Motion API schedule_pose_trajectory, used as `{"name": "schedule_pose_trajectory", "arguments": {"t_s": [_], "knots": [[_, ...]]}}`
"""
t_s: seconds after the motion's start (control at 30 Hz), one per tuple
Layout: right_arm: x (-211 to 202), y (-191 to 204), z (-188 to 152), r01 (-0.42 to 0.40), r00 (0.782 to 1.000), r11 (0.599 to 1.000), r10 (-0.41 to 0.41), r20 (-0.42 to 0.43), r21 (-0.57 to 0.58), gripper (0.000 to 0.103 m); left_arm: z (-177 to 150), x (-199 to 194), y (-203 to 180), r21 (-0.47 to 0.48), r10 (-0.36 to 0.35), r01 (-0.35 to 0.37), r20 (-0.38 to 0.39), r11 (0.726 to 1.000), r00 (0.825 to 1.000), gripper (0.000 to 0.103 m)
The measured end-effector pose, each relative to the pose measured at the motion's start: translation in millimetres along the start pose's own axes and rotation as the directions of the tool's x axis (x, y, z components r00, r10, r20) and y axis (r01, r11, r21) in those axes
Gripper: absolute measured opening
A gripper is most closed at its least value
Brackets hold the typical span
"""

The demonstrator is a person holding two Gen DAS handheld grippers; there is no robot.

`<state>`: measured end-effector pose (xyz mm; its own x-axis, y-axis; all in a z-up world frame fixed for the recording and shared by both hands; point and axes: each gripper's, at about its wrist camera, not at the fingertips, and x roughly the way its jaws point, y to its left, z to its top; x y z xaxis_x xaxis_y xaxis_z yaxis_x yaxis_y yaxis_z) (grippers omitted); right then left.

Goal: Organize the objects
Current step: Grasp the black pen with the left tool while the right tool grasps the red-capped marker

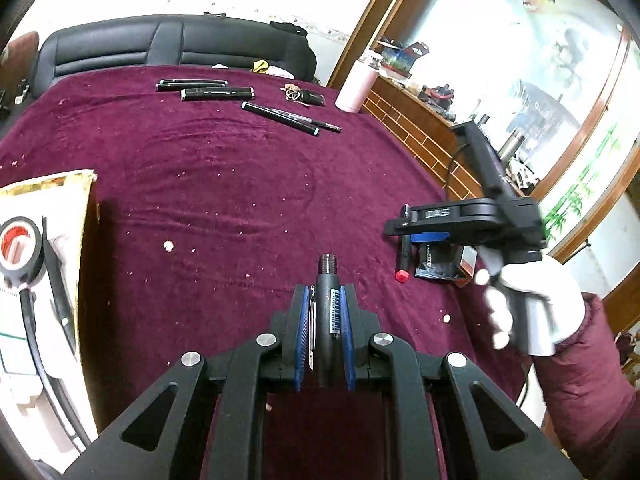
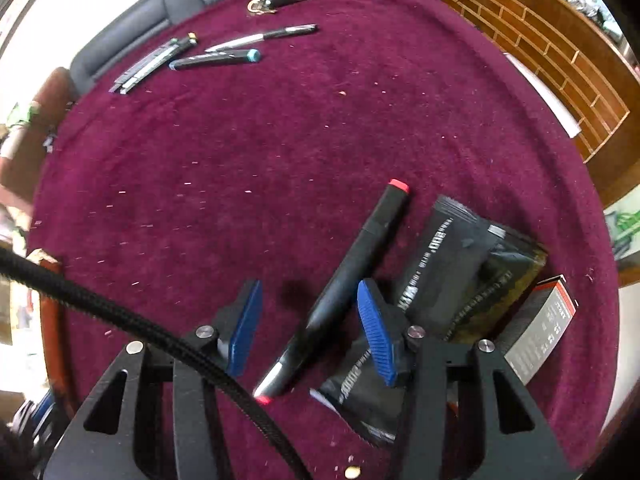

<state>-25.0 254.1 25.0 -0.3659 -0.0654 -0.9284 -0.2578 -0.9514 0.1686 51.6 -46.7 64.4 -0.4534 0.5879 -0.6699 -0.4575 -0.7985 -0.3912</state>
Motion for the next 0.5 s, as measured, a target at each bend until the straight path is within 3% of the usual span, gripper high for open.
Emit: {"name": "schedule_pose_trajectory", "arguments": {"t_s": [0.13, 0.27, 0.5], "knots": [[2.6, 9.2, -1.7, 0.077, 0.996, 0.997, -0.076, 0.056, -0.028, 0.045, -7.9, -7.8, 6.6, -0.019, -0.022, 0.022, 0.013, 1.0, 1.0, 0.012], [1.2, 11.3, -5.8, 0.118, 0.989, 0.99, -0.11, 0.102, -0.076, 0.02, -14.3, -15.4, 14.8, -0.042, -0.036, 0.037, 0.022, 0.998, 0.999, 0.012], [-13.4, -4.0, -14.9, -0.074, 0.991, 0.997, 0.076, 0.11, -0.017, 0.012, -21.4, -30.7, 19.1, -0.046, -0.027, 0.029, 0.047, 0.999, 0.999, 0.012]]}}
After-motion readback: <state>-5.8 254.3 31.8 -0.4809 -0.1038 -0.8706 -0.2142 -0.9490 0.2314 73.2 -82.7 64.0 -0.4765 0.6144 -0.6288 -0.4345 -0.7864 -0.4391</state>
